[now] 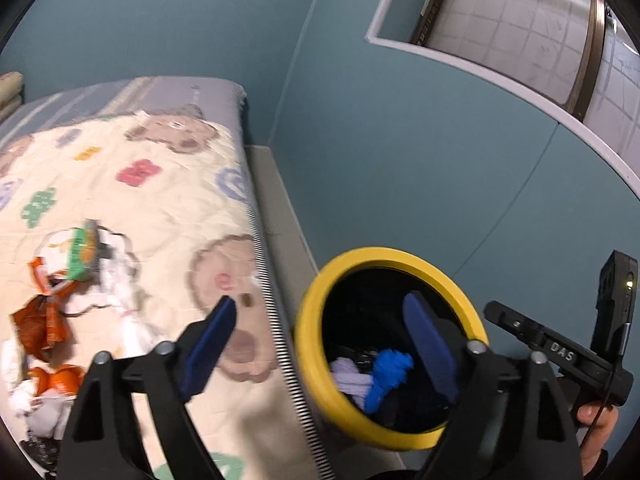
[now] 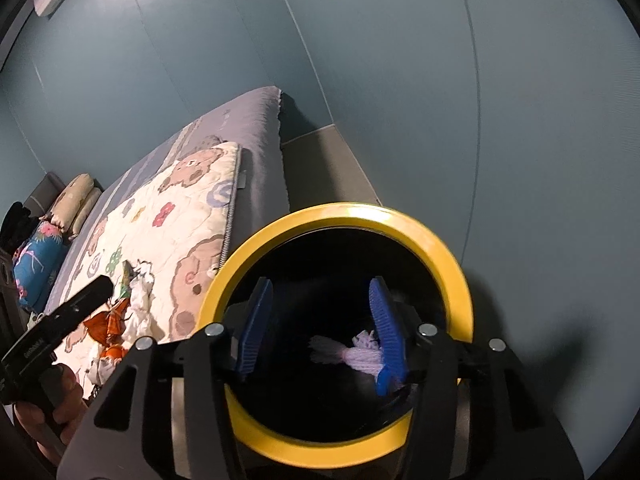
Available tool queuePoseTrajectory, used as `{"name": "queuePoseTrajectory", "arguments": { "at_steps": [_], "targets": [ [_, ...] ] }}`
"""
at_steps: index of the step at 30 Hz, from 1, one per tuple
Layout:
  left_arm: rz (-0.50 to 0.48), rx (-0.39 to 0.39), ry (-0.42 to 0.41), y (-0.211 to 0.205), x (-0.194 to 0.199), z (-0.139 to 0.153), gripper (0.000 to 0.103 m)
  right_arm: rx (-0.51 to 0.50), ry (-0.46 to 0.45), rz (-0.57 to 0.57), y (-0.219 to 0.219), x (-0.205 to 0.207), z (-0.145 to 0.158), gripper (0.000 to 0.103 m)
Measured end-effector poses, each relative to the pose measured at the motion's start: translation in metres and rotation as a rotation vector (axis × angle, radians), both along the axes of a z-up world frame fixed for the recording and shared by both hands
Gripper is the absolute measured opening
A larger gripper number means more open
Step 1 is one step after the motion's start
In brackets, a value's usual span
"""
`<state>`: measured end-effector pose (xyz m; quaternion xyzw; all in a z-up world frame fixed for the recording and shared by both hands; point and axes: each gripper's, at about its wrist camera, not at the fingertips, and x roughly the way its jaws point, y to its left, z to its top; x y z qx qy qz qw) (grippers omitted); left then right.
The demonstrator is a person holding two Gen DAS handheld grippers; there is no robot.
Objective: Collect trash
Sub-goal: 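Move both tools back over the remaining trash on the bed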
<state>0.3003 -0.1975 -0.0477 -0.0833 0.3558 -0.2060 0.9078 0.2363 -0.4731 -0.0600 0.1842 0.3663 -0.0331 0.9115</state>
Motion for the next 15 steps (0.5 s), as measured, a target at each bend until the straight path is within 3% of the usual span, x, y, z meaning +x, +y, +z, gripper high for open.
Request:
{"name": "queuePoseTrajectory", "arguments": {
  "at_steps": [4,15],
  "targets": [
    [0.048,0.027,-0.05,0.036,-0.017,0.008,0.094,0.001,-0.017,0.047,0.021,-0.008,0.008,0.061],
    [0.217,0.053,-0.085,0.142,-0.056,0.035,0.095,-0.017,-0.112,0.239,0.111,-0.02,0.047,0.068]
  ]
}}
